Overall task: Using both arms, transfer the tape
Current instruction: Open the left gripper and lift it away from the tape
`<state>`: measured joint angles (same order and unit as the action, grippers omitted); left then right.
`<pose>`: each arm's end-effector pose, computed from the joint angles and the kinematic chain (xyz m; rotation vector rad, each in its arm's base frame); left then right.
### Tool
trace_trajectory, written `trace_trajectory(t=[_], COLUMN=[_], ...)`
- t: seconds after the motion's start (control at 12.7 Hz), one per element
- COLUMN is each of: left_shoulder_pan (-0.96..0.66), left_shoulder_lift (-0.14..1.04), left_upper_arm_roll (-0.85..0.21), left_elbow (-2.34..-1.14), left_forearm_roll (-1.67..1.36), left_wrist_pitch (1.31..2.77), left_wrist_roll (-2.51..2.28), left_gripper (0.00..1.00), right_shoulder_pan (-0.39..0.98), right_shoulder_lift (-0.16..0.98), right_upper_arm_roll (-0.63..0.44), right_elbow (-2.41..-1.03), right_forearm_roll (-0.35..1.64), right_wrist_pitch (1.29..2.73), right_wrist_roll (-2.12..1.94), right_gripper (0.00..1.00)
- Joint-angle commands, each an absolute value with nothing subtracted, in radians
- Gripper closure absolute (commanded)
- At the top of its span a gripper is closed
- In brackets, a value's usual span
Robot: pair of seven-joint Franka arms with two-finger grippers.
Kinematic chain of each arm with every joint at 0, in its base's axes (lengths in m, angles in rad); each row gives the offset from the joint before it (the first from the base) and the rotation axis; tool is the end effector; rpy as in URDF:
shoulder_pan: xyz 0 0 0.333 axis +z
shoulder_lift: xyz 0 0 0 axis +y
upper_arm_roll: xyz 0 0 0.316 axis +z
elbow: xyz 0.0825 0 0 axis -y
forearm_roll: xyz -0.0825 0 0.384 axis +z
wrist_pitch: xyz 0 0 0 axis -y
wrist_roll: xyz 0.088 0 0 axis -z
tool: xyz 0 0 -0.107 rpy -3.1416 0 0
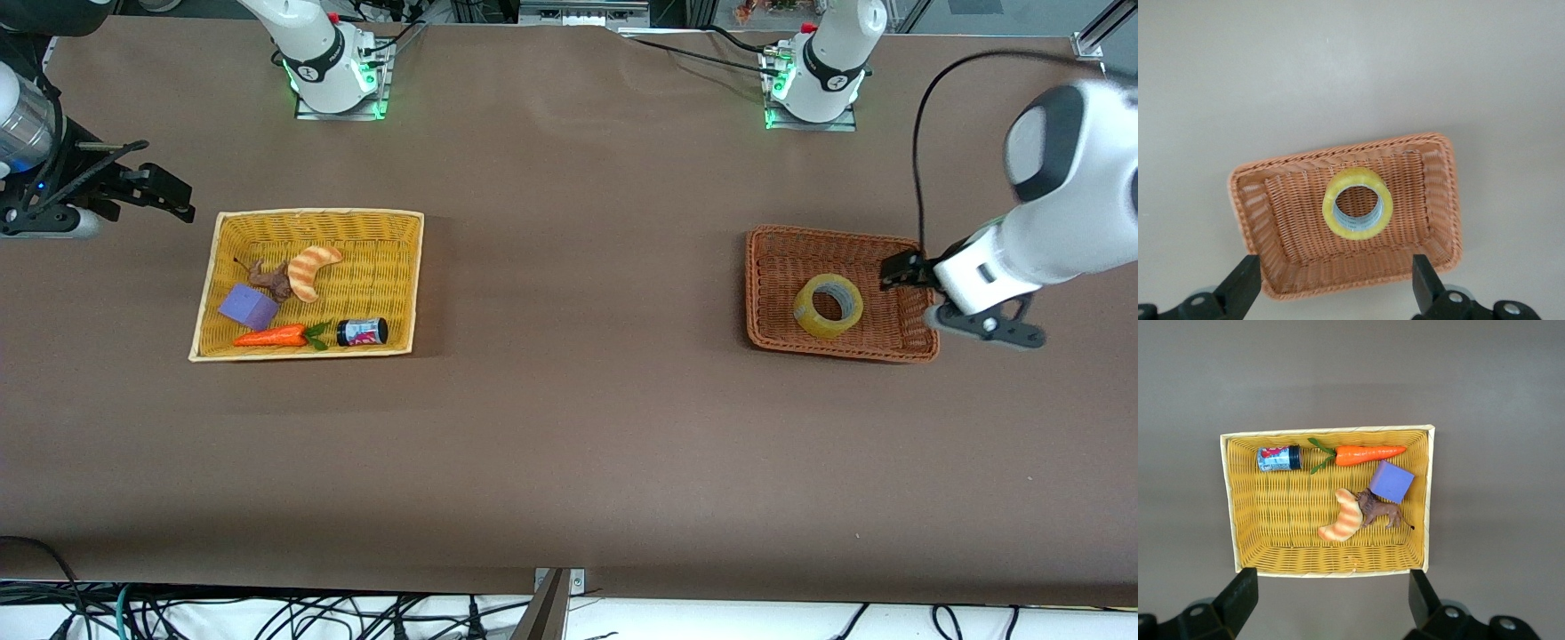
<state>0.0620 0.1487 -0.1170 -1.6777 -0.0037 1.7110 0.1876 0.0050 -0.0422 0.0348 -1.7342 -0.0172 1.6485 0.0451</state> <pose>0.5950 -0.0294 0.5002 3.0855 -0.3745 -0.1754 0.5431 0.0203 0.5769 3.1205 -0.0057 -0.0666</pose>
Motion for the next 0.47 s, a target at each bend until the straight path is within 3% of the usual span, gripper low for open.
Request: trace_trajectory(t=[0.0, 0.16, 0.39], left_shoulder_pan=[0.011, -0.027, -0.069], left_shoulder_lift=[0.08, 0.071, 0.045], left_upper_arm_roll=[-0.045, 0.041, 0.037], left_elbow=[-1.623, -1.556, -1.555], left_forearm_roll=[-0.015, -0.017, -0.029], left_wrist_pitch=[1.641, 1.551, 1.447], left_wrist_roll=[0.189, 0.187, 0.116], left_gripper=[0.0, 0.0, 0.0], right_shoulder_pan=[0.002, -0.002, -0.002], right_shoulder_lift=[-0.041, -0.041, -0.043], right_upper_arm_roll=[0.038, 0.04, 0.038], right_elbow=[-1.712, -1.712, -1.712], right_forearm_roll=[-0.011, -0.011, -0.011], right_wrist_pitch=[1.624, 1.624, 1.624], right_wrist_roll=[0.035, 0.034, 0.034], right_gripper=[0.0, 0.0, 0.0])
